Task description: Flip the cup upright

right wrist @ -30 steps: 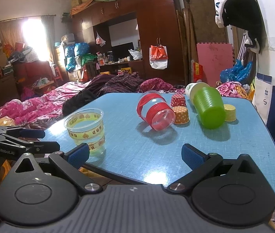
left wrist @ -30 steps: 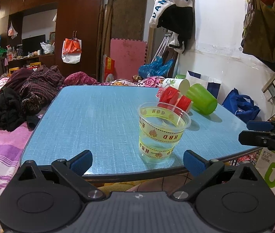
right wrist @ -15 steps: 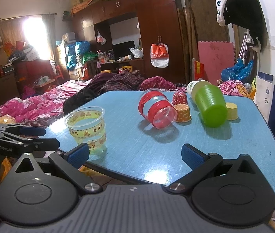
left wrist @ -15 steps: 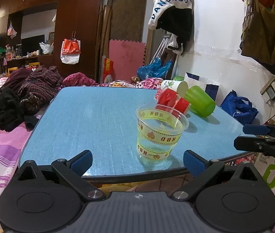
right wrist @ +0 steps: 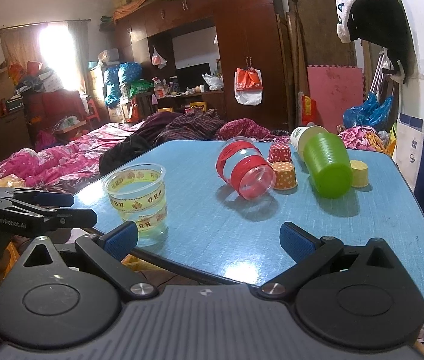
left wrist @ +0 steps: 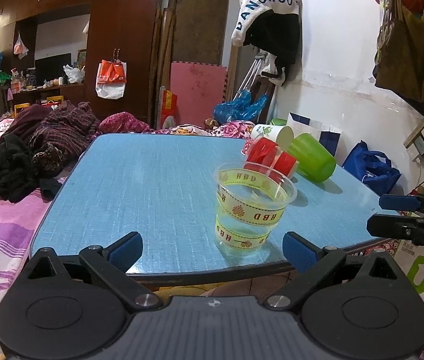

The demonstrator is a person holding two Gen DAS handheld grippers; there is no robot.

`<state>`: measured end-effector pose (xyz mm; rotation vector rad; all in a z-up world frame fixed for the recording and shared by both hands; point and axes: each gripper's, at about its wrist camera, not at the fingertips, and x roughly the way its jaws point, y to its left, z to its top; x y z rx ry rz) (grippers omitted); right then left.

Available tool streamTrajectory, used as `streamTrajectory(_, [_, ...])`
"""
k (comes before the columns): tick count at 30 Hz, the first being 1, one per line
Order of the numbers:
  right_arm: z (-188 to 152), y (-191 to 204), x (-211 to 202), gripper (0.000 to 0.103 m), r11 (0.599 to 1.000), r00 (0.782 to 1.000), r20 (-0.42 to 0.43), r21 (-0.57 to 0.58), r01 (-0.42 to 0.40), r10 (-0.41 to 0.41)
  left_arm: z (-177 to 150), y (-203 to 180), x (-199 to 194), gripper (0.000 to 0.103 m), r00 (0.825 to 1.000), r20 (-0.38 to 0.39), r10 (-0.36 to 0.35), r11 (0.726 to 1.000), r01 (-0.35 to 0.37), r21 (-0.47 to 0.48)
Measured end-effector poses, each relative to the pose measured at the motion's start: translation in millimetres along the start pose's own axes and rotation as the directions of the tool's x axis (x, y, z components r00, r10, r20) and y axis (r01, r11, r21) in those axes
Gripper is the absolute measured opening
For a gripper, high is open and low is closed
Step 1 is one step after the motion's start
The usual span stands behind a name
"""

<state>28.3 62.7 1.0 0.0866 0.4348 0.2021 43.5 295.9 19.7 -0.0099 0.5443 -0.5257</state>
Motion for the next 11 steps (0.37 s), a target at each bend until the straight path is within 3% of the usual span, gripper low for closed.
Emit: streamTrajectory(11, [-0.7,1.4,0.6,0.102,1.0,1.0,-0.006,-0.005,-0.004,0.004,0.6,1.6,-6.2,0.101,0.999,0.041,-0.004,1.0,0.005,-0.007])
